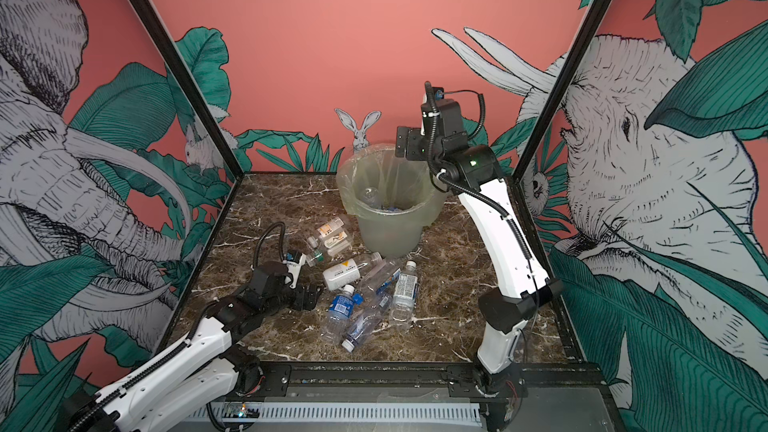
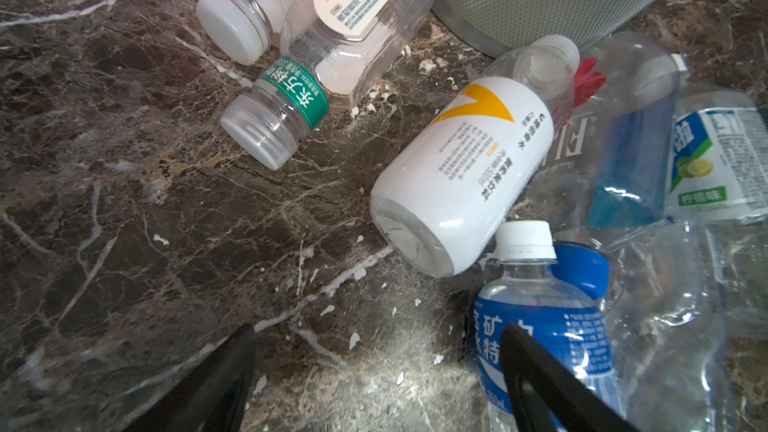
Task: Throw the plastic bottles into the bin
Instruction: 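Lift the clear bottle with the right gripper over the bin and open, then draw the empty right gripper back down beside the bottle cluster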
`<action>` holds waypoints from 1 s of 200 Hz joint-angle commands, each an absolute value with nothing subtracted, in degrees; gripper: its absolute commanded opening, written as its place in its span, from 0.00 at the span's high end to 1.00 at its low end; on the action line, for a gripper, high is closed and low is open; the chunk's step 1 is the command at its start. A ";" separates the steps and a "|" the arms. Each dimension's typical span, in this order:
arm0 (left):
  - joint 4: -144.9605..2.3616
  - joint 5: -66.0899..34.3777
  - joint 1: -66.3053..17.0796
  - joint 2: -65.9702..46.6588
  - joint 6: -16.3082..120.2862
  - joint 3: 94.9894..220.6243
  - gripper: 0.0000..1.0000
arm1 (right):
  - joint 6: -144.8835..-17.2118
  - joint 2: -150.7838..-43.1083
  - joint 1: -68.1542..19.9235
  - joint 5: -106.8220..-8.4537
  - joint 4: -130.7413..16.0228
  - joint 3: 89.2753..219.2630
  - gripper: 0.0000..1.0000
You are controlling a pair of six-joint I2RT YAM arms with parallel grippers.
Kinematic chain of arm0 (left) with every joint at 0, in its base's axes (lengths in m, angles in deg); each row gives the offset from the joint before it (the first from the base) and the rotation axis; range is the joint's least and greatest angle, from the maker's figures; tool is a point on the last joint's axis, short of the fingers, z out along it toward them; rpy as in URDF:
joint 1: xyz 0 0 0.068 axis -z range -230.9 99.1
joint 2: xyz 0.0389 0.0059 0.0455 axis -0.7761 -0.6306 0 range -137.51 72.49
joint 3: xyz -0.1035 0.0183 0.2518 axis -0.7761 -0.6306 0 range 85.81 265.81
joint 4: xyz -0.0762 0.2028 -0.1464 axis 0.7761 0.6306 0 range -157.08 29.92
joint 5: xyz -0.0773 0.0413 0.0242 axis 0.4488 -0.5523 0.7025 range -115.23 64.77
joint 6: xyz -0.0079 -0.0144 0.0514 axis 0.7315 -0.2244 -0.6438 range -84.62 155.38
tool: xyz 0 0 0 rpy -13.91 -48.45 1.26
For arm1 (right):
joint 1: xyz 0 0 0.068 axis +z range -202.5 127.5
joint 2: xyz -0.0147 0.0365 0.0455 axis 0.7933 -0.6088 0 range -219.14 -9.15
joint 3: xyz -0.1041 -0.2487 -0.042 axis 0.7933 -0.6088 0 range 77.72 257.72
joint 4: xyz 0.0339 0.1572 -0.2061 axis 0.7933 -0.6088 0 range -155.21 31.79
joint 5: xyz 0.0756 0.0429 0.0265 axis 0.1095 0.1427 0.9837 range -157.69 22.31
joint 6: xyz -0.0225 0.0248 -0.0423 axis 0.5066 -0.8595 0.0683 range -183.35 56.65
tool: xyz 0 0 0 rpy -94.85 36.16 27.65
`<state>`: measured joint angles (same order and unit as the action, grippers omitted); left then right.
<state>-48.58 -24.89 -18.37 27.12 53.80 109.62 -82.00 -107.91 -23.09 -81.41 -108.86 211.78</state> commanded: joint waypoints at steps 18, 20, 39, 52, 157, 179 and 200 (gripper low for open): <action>-49.07 -24.29 -18.48 27.77 53.59 108.50 0.07 | -80.49 -94.90 -23.16 -82.20 -104.04 198.56 0.01; -49.11 -24.16 -18.52 27.82 53.51 108.51 0.07 | -80.51 -94.33 -23.21 -82.19 -103.70 197.49 0.01; -48.83 -23.70 -18.52 27.85 53.25 108.72 0.07 | -80.89 -89.34 -23.59 -81.96 -100.75 187.87 0.01; -48.28 -24.41 -18.47 28.43 53.28 108.76 0.07 | -81.26 -86.55 -23.90 -81.68 -99.61 182.18 0.01; -46.25 -22.59 -18.27 32.49 54.85 108.92 0.08 | -84.83 -68.56 -24.63 -78.21 -93.02 143.99 0.01; -45.56 -22.58 -18.06 33.17 55.16 108.88 0.08 | -85.86 -66.46 -24.63 -77.64 -92.28 138.01 0.01; -44.26 -22.93 -17.64 33.56 55.28 109.42 0.08 | -86.76 -64.31 -24.72 -78.10 -92.59 133.09 0.01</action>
<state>-46.70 -22.94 -18.15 32.57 54.37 109.31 -84.82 -66.79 -24.44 -78.13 -94.44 137.09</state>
